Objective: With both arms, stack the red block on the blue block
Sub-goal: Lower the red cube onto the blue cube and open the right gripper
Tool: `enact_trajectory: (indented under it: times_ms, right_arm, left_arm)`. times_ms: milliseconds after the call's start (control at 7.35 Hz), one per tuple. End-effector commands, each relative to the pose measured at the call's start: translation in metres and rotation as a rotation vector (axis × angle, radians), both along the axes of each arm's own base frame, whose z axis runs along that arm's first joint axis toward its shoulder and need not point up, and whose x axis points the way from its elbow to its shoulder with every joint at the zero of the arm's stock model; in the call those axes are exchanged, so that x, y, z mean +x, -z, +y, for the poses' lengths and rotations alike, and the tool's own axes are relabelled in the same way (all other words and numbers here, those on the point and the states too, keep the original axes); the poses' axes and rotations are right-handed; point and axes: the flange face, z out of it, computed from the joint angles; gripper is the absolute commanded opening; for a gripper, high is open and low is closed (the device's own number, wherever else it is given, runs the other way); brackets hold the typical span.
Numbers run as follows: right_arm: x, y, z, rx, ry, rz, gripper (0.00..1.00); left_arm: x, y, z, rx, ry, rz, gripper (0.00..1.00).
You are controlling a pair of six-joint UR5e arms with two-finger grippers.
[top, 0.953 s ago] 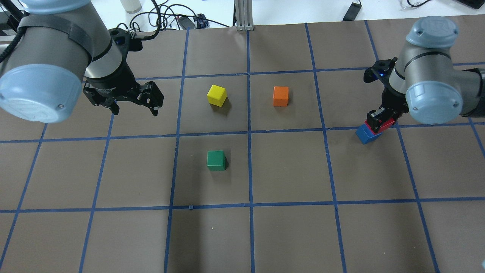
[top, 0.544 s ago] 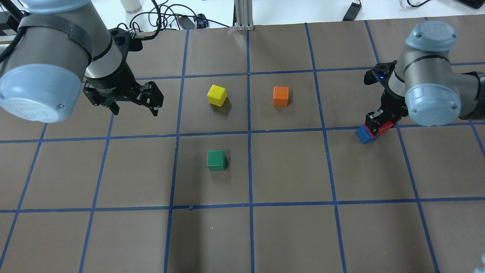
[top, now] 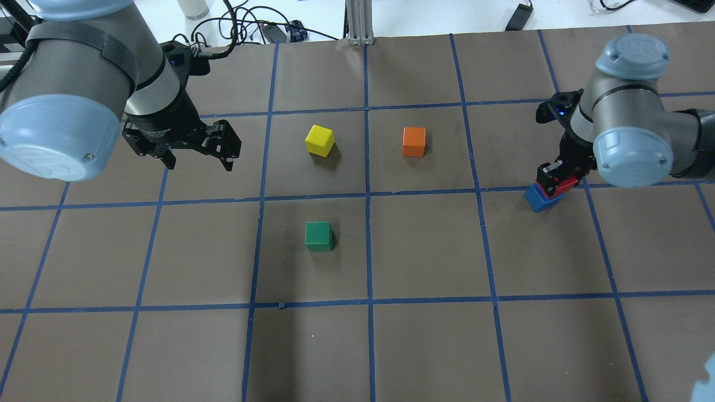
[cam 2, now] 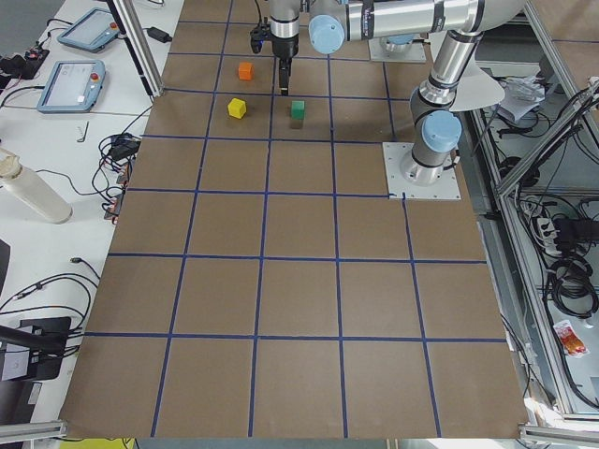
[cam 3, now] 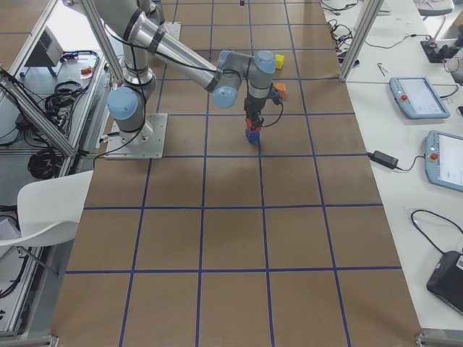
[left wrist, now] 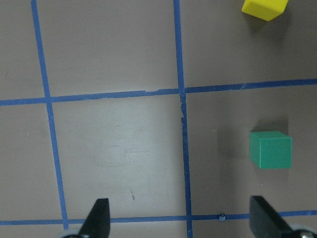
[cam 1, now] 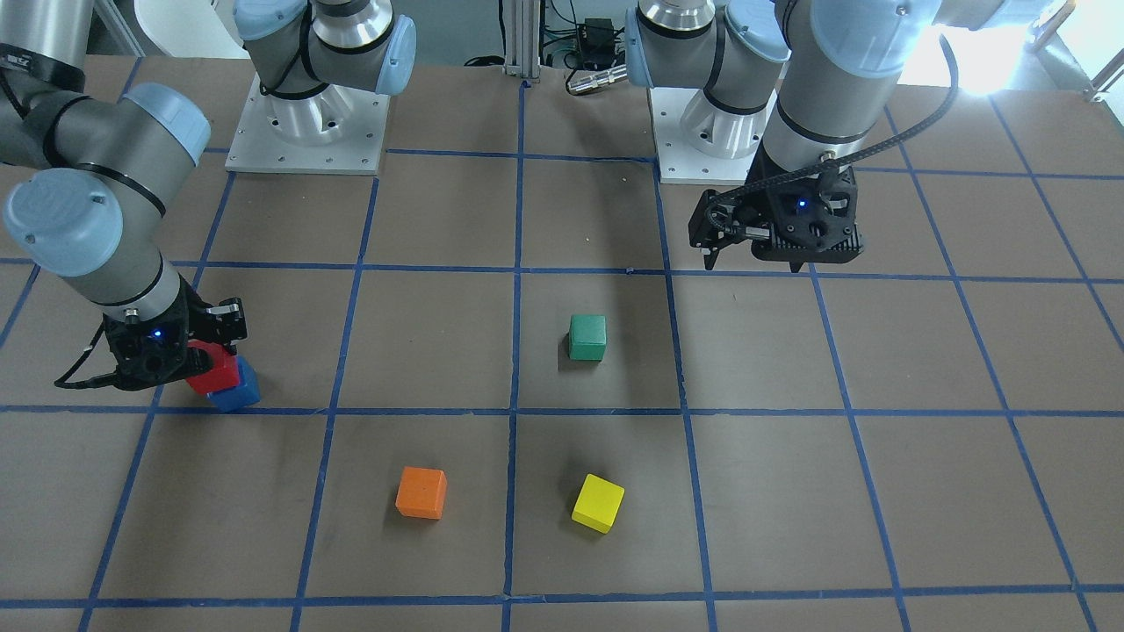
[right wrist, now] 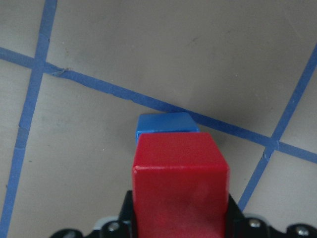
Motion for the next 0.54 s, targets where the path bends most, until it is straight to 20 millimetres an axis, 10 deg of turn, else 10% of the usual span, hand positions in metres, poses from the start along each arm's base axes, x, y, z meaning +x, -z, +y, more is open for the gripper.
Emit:
enact_trajectory:
  times_ms: [0, 408]
  right_arm:
    - [0.0014, 0.0062, 0.0031, 0.005, 0.002, -0.008, 0.29]
    - [0.0021, 0.0070, 0.0028, 0.004, 0.007, -0.016, 0.95]
  left_arm:
    - [0.0001, 0.0005, 0.0002, 0.001, 0.000, -0.001, 1.00]
    - [0.0000, 0.0005, 0.0002, 0.001, -0.002, 0.000, 1.00]
